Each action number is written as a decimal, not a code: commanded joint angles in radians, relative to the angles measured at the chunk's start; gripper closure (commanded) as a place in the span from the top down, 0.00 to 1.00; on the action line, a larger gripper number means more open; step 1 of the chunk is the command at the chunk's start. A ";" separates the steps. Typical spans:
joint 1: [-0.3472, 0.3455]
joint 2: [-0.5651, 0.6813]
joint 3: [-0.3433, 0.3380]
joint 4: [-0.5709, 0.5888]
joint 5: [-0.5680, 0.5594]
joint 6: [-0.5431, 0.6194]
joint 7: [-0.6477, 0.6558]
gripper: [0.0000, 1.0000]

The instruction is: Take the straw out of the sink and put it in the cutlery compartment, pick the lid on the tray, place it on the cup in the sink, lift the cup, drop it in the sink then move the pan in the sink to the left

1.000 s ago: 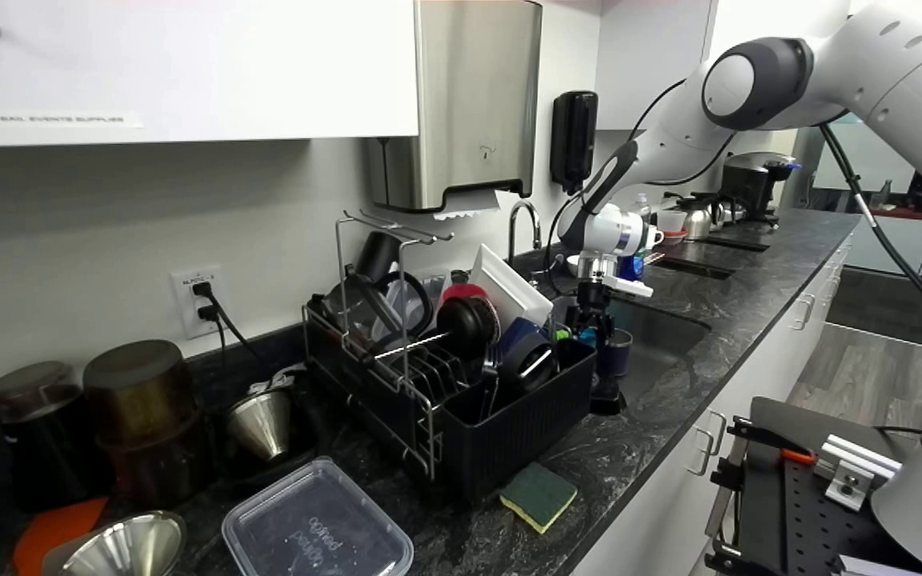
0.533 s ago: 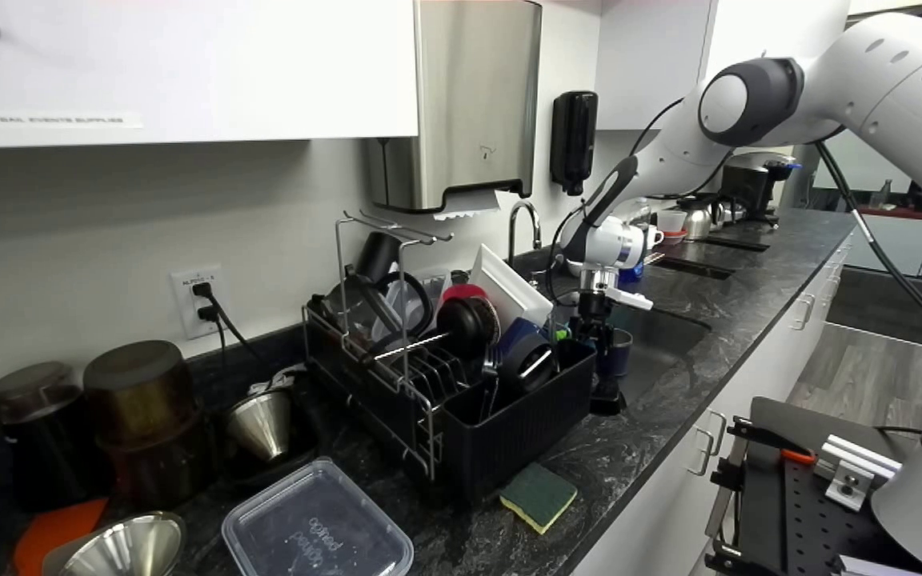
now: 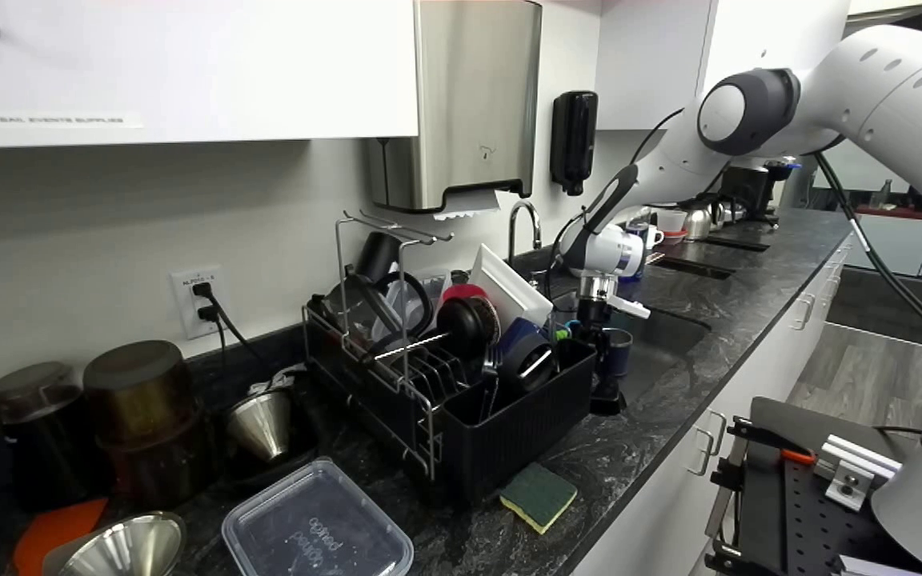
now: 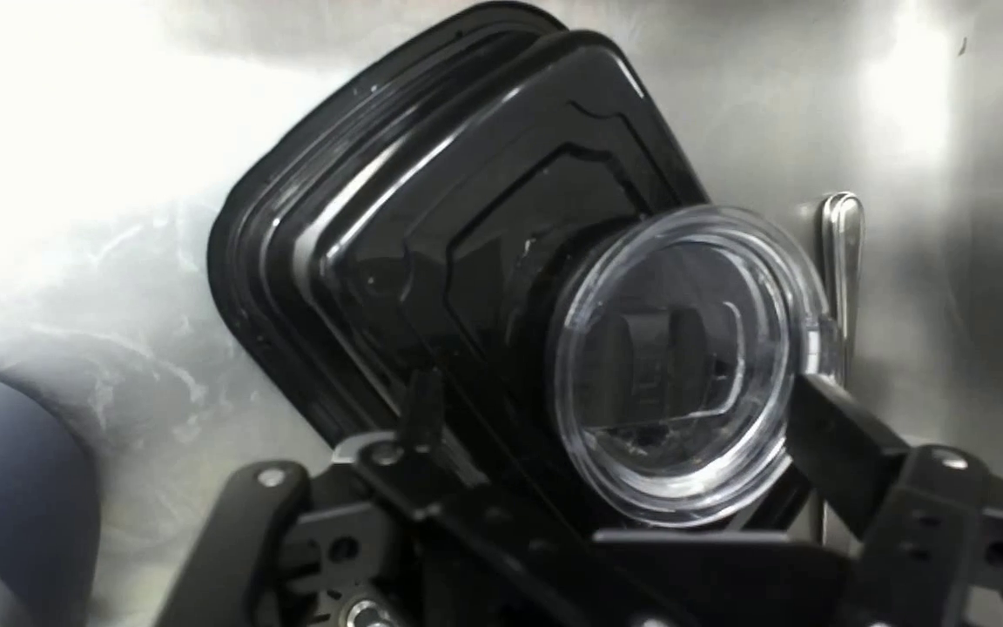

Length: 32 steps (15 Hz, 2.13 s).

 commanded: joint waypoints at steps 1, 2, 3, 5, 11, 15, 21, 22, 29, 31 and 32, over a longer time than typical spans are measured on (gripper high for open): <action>-0.039 0.024 0.033 0.023 0.020 0.002 -0.045 0.73; -0.044 0.025 0.037 0.023 0.021 0.002 -0.050 0.73; -0.049 0.025 0.040 0.024 0.022 0.003 -0.052 0.67; -0.056 0.026 0.045 0.025 0.022 0.003 -0.056 0.52; -0.068 0.025 0.053 0.020 0.028 0.004 -0.052 0.09; -0.071 0.022 0.055 0.019 0.037 0.005 -0.046 0.00; -0.073 0.008 0.053 0.017 0.039 -0.009 -0.041 0.02; -0.075 0.002 0.052 0.015 0.040 -0.012 -0.039 0.02; -0.109 -0.049 0.037 -0.003 0.035 -0.014 -0.025 0.02; -0.123 -0.057 0.036 -0.006 0.035 -0.013 -0.028 0.02; -0.129 -0.060 0.036 -0.007 0.035 -0.013 -0.028 0.02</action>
